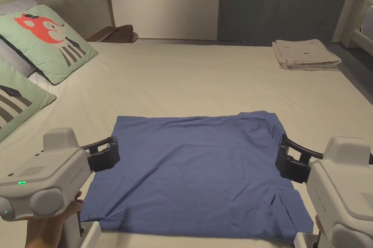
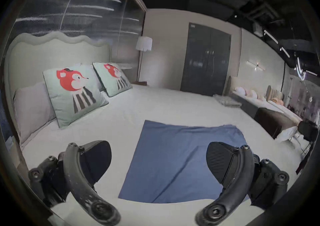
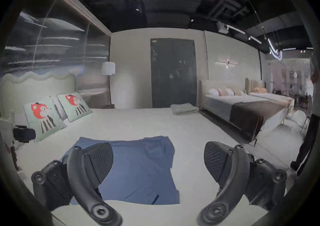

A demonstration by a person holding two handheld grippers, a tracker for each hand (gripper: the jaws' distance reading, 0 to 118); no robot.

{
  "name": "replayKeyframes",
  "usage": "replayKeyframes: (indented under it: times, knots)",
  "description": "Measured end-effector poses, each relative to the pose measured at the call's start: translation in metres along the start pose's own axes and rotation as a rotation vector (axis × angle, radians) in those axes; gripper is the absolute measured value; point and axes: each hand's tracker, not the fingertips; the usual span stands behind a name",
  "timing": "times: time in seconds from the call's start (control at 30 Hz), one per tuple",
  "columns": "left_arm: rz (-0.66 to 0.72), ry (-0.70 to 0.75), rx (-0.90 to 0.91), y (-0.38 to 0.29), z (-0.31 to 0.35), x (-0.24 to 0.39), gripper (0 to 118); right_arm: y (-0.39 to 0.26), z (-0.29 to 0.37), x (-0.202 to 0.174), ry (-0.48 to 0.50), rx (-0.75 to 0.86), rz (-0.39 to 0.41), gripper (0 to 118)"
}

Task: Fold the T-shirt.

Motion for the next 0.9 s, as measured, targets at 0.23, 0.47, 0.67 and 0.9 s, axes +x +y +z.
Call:
replayKeyframes:
  times: [0.23, 0.47, 0.67, 0.9]
  knots:
    - [0.005, -0.027, 0.058, -0.004, 0.000, 0.005, 34, -0.005, -0.003, -0.006, 0.001, 0.025, 0.035, 22]
    - [-0.026, -0.035, 0.036, -0.005, -0.004, 0.006, 0, 0.000, 0.007, -0.013, -0.003, 0.031, 0.050, 0]
    - [-0.091, 0.021, -0.123, -0.010, -0.013, -0.008, 0, 0.000, -0.001, -0.008, 0.000, 0.023, 0.041, 0]
    - [-0.060, 0.065, -0.319, -0.052, -0.011, -0.054, 2, -0.006, -0.005, -0.012, 0.011, -0.013, 0.037, 0]
